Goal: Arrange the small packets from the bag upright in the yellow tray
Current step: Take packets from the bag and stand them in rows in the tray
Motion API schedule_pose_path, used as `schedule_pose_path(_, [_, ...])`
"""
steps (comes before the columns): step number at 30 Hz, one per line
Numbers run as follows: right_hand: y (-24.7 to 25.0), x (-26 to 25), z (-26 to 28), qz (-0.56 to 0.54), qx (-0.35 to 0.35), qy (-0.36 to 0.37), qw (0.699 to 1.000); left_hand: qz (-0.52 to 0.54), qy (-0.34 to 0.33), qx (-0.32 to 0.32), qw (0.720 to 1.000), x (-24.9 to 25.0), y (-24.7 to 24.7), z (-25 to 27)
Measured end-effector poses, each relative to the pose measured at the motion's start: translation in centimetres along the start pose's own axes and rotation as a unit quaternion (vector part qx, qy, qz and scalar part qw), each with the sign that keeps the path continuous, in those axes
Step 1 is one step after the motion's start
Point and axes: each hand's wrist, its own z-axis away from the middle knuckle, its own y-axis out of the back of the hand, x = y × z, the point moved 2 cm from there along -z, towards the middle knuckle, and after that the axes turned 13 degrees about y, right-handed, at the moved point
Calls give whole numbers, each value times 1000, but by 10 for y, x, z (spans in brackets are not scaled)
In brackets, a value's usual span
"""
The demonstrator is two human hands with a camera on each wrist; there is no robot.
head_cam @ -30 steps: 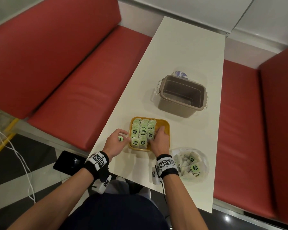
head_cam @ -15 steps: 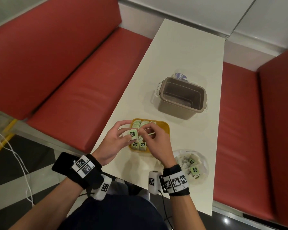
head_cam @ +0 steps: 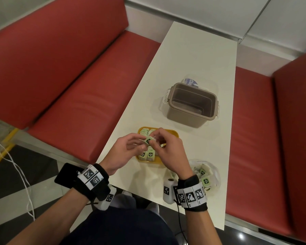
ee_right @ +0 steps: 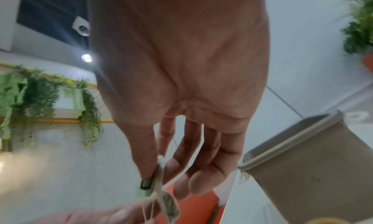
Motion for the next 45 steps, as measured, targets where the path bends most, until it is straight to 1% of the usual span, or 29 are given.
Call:
schedule_pose_path(2, [3,0,-2,25,-23,21,999,-44,-9,-4,999,1,-2,-1])
schedule_pose_path(5, [6,0,-4,31,-55,39,997,-43,-8,-9,999,4,-7,-2])
schedule_pose_path(7, [10,-1,-4,35,-69,47,996,-58,-14,3,998,3,-10,-6])
schedule_pose_path(8, [11,0,-4,38,-66,44,996,-80,-20,14,996,2,-10,-9])
schedule_pose_path(10, [16,4,-4,42,-33,30,998,-107,-18,34,993,-3,-11,-15])
schedule_pose_path(12, [19,10,-3,47,-4,23,999,-110,-8,51,993,-6,-13,-21])
schedule_pose_path(16, [24,21,0,52,14,7,999,-117,-13,61,991,-10,-18,-27])
schedule_pose_path(19, [22,42,1,92,13,-28,995,-128,-1,127,984,-24,-11,-37])
schedule_pose_path(21, [13,60,3,126,-13,-62,990,-154,16,175,972,-36,-4,-44])
schedule_pose_path(23, [1,78,5,149,-54,-88,984,-173,34,202,963,-46,1,-49])
schedule_pose_path(24, [-6,85,6,160,-78,-100,979,-176,47,204,962,-50,2,-50])
schedule_pose_path(27, [-27,104,8,185,-142,-130,964,-186,95,182,961,-60,3,-54])
schedule_pose_path(30, [-41,114,5,186,-163,-144,958,-199,115,161,960,-68,4,-55])
schedule_pose_path(32, [-44,116,1,178,-150,-149,961,-202,117,154,960,-72,4,-55])
schedule_pose_path(35, [-47,117,1,180,-101,-164,965,-202,121,146,961,-74,5,-52])
schedule_pose_path(38, [-50,117,7,169,-59,-204,963,-198,124,140,962,-74,5,-50])
schedule_pose_path(42, [-51,113,15,152,-63,-259,952,-195,120,139,963,-72,4,-48])
schedule_pose_path(45, [-58,120,16,188,-73,-261,944,-200,120,135,963,-71,4,-48])
